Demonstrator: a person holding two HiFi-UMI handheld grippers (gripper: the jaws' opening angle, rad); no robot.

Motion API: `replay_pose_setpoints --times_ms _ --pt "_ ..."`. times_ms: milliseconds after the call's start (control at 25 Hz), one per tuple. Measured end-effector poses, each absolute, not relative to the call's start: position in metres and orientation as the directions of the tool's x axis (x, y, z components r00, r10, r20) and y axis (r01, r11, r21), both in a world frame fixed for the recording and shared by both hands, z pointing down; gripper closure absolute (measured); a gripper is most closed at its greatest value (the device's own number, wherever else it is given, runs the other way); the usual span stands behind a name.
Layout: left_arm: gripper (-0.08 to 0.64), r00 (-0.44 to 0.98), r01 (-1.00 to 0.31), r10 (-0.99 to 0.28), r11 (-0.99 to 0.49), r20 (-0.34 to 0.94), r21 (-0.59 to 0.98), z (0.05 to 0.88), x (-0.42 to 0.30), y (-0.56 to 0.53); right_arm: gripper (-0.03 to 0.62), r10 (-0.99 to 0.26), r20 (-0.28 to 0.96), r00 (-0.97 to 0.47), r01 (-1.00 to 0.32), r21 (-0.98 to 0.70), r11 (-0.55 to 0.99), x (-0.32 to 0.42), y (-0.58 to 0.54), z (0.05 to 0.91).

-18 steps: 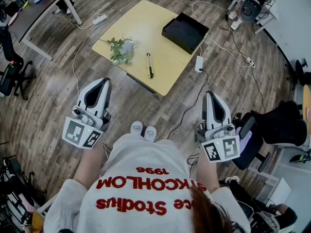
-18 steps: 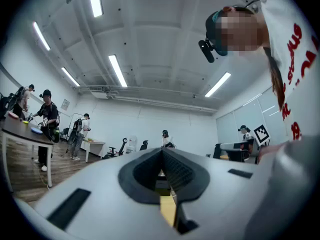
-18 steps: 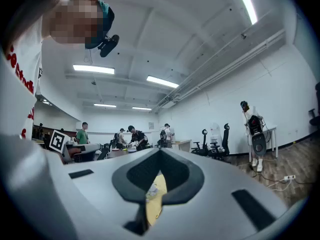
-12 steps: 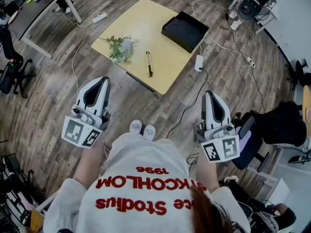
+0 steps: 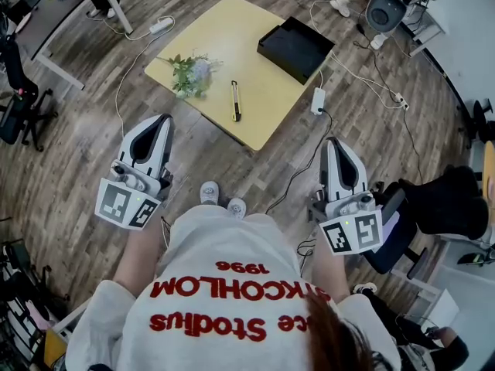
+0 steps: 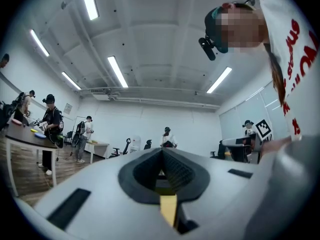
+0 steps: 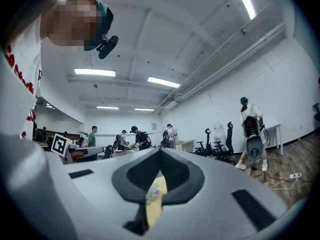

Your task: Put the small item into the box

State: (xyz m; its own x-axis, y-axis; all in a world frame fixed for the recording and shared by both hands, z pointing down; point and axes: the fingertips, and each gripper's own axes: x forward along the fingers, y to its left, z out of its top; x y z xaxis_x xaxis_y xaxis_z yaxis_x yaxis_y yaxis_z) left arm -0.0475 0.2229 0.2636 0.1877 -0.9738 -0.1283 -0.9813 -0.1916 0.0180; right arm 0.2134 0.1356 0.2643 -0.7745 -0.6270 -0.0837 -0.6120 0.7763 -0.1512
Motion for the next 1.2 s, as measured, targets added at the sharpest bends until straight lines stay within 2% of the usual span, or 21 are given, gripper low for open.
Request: replay_pose_setpoints --times_ms 440,880,1200 --pt "0.554 0.208 -0.978 -0.967 -0.210 -0.149 -0.003 0.266 -0.083 0.168 0.588 -0.661 -0.089 -0.745 -0.652 -0.110 0.750 0.180 0.086 0.263" --pt "0.554 0.317 -0.948 -0.935 -0.316 -0.160 -0.030 0.262 -0.168 0.067 0.588 -0.728 -0.119 -0.675 -0.723 -0.089 0.685 0.105 0.019 0.250" --pt "0.554 0.425 -0.904 -0.898 -0.428 -0.116 -0.006 0.277 -0.196 0.013 0.588 -0.824 -0.084 -0.560 -0.814 -0.129 0.566 0.093 -0.013 0.262"
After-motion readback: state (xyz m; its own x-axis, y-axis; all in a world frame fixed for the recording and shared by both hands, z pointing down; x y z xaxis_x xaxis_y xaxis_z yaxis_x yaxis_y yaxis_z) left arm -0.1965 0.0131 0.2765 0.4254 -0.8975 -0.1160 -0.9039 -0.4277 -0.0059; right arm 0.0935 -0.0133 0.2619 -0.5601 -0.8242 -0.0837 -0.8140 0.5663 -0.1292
